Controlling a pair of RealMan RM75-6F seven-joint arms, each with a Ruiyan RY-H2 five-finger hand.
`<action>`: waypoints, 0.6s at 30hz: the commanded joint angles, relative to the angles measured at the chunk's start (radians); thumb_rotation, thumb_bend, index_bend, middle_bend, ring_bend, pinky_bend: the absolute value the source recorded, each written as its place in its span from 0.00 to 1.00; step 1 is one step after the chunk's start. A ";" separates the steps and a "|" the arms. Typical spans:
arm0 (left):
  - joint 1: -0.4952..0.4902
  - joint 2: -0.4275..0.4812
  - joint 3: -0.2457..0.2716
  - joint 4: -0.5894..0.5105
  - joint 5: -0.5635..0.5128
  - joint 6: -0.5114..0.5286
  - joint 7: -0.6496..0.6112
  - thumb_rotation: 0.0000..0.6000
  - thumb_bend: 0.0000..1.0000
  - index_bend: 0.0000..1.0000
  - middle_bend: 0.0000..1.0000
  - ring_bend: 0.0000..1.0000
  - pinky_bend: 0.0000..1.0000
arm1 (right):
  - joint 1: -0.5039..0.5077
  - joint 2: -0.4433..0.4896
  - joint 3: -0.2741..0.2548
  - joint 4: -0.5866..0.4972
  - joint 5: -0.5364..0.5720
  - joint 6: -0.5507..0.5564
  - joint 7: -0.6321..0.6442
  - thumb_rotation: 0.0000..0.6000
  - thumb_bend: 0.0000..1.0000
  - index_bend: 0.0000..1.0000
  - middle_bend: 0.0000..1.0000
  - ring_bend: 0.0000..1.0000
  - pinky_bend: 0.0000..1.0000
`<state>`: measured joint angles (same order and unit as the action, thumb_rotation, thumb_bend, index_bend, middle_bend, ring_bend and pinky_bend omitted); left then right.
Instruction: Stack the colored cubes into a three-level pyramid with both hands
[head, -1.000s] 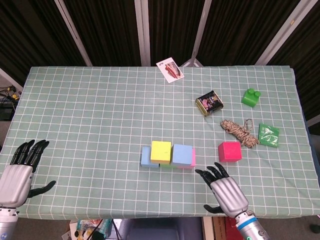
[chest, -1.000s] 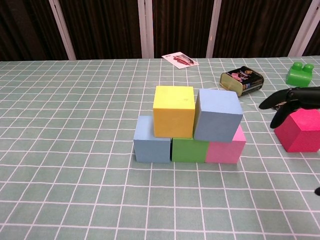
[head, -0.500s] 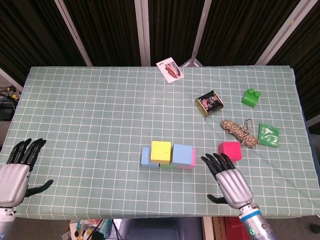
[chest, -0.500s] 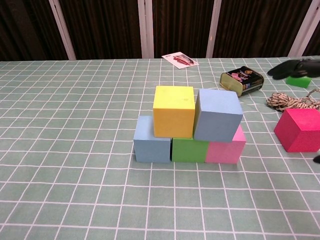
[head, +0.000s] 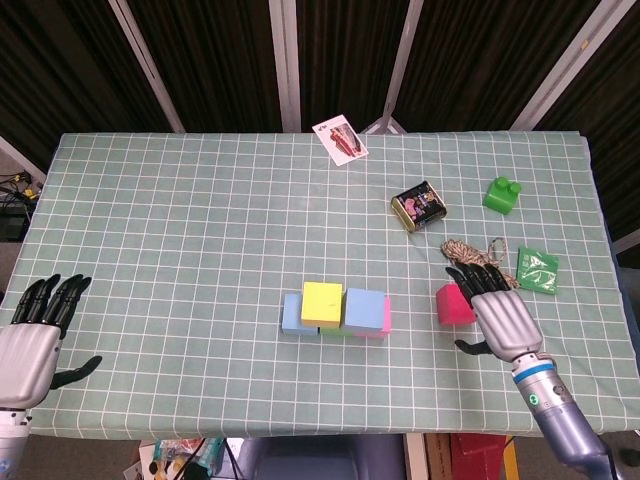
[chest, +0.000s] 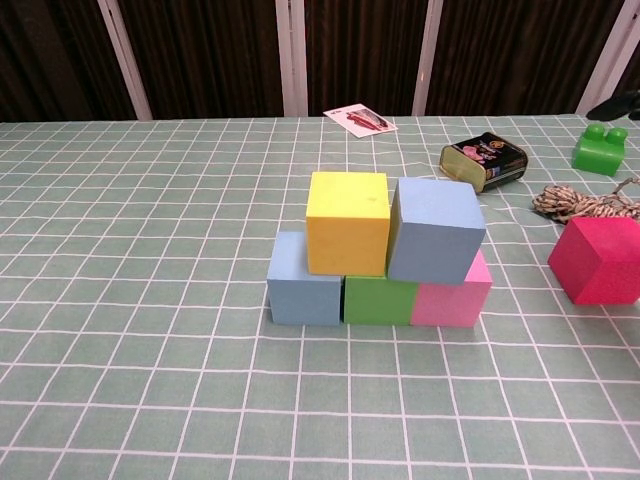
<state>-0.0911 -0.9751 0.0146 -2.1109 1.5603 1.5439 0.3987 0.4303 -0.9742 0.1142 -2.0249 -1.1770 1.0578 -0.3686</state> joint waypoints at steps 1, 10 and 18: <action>0.001 0.001 0.000 0.003 0.000 -0.002 0.002 1.00 0.06 0.00 0.06 0.00 0.00 | 0.029 -0.008 -0.014 0.054 0.025 -0.050 -0.004 1.00 0.17 0.00 0.05 0.00 0.00; -0.001 0.006 -0.016 0.007 -0.013 -0.010 -0.012 1.00 0.07 0.00 0.06 0.00 0.00 | 0.116 -0.091 -0.031 0.211 0.046 -0.204 0.013 1.00 0.17 0.00 0.04 0.00 0.00; -0.002 0.011 -0.022 0.012 -0.023 -0.021 -0.025 1.00 0.06 0.00 0.06 0.00 0.00 | 0.170 -0.159 -0.035 0.308 0.113 -0.253 -0.020 1.00 0.17 0.00 0.05 0.00 0.00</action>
<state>-0.0930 -0.9647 -0.0073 -2.0987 1.5380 1.5240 0.3743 0.5888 -1.1184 0.0810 -1.7351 -1.0794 0.8145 -0.3789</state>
